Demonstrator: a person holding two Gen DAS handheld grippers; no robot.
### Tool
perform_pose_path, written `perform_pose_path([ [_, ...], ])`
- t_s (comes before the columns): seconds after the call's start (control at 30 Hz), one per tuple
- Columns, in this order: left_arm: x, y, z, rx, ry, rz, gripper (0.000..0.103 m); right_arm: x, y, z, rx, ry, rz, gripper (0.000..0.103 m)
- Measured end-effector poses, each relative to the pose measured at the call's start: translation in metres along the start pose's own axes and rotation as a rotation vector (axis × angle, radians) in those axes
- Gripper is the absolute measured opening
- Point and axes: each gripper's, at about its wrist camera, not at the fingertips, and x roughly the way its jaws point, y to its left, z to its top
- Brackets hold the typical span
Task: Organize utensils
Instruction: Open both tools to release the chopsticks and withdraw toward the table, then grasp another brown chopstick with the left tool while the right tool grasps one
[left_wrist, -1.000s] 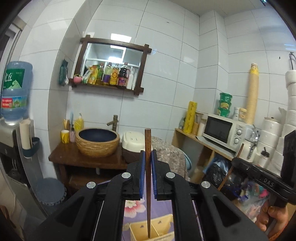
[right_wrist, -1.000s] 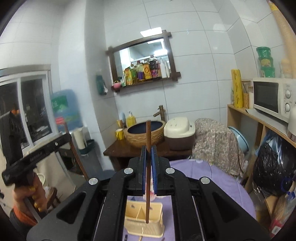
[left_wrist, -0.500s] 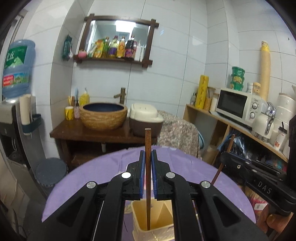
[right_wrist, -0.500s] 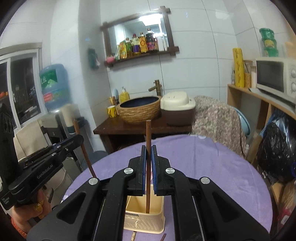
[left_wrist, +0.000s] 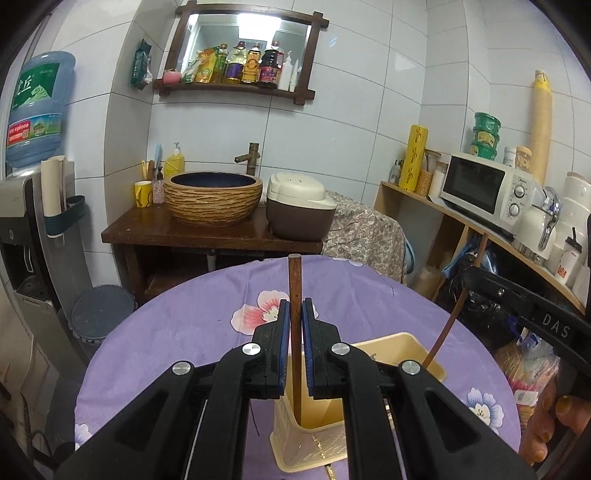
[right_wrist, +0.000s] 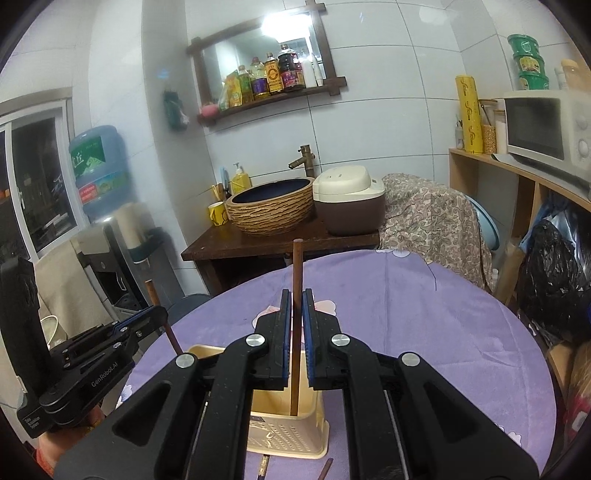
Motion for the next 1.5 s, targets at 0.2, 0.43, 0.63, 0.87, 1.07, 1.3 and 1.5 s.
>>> perform_pose_path([
  [0.2,-0.003,-0.001,-0.005,0.001,0.013,-0.009,0.033,-0.005,-0.001,-0.005,0.003,-0.011,-0.001,0.053],
  [0.43,-0.023,0.003,-0.02,-0.018,0.015,-0.002,0.06,-0.032,0.002,-0.019,-0.025,-0.049,0.001,0.059],
  [0.63,-0.055,0.021,-0.06,-0.067,0.065,0.015,0.075,-0.056,0.01,-0.062,-0.103,0.021,0.013,0.065],
  [0.87,-0.078,0.043,-0.136,-0.087,0.192,0.087,0.075,-0.069,0.01,-0.162,-0.116,0.199,0.07,0.065],
  [1.07,-0.081,0.056,-0.184,-0.161,0.306,0.093,0.071,-0.074,0.002,-0.221,-0.106,0.305,-0.061,0.065],
  [1.3,-0.076,0.05,-0.195,-0.164,0.345,0.066,0.06,-0.083,-0.008,-0.235,-0.054,0.329,-0.092,0.065],
  [1.5,-0.055,0.035,-0.194,-0.116,0.391,0.08,0.052,-0.088,-0.002,-0.234,-0.066,0.325,-0.083,0.065],
])
